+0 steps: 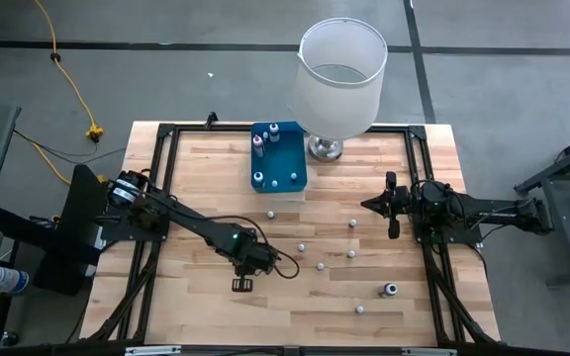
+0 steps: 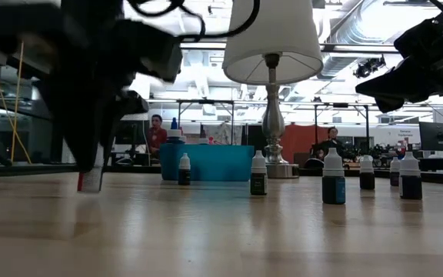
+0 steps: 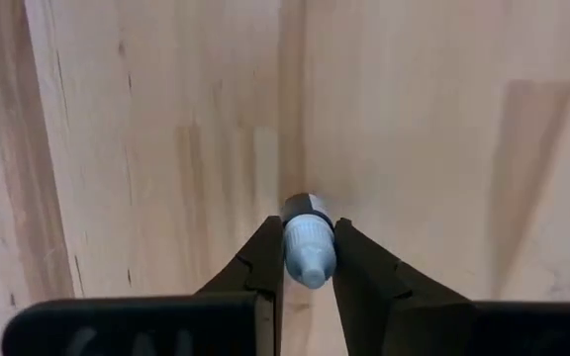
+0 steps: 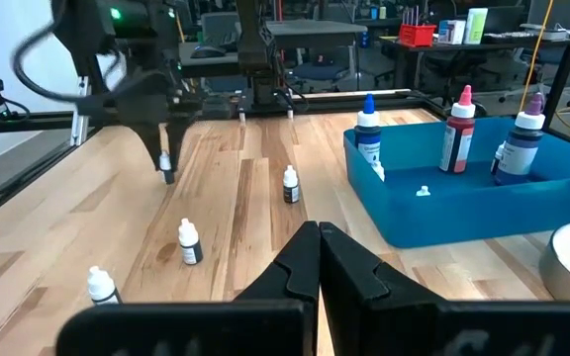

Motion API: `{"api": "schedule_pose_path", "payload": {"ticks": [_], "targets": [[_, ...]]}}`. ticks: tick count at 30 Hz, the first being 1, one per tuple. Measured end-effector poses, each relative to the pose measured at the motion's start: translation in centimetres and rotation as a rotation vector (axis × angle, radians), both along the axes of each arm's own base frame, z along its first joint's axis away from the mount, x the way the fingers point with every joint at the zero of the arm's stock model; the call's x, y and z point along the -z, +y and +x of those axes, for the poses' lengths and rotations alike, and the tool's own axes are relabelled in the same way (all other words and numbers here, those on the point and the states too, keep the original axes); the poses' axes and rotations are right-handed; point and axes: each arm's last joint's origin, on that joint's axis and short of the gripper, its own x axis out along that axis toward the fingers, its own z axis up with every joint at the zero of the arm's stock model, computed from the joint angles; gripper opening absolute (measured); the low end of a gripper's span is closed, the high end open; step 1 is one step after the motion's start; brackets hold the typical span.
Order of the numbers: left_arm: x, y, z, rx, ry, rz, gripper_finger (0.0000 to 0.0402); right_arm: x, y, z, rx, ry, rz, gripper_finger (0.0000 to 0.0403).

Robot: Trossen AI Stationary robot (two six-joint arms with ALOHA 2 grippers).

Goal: Pick & Place food coloring
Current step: Put the small black food coloring bottle into the blue bin

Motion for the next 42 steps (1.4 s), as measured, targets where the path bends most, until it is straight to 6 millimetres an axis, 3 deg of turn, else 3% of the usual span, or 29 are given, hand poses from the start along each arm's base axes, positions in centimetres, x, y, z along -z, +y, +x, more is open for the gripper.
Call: {"api": "schedule_pose_path", "payload": {"ticks": [11, 22, 30, 42], "targets": [[-5.9, 0.0, 2.1, 0.001, -0.066, -0.01, 0.0051, 0.0, 0.0, 0.0, 0.0, 0.001, 0.0, 0.0], [-12.0, 1.7, 2.1, 0.133, -0.05, 0.078, 0.0051, 0.0, 0.0, 0.0, 0.0, 0.0, 0.0, 0.0], [-12.8, 6.0, 2.2, 0.182, 0.009, 0.288, 0.0051, 0.0, 0.0, 0.0, 0.0, 0.0, 0.0, 0.0], [-12.8, 13.3, 3.3, 0.382, -0.002, 0.345, 0.0051, 0.0, 0.0, 0.0, 0.0, 0.0, 0.0, 0.0]]}}
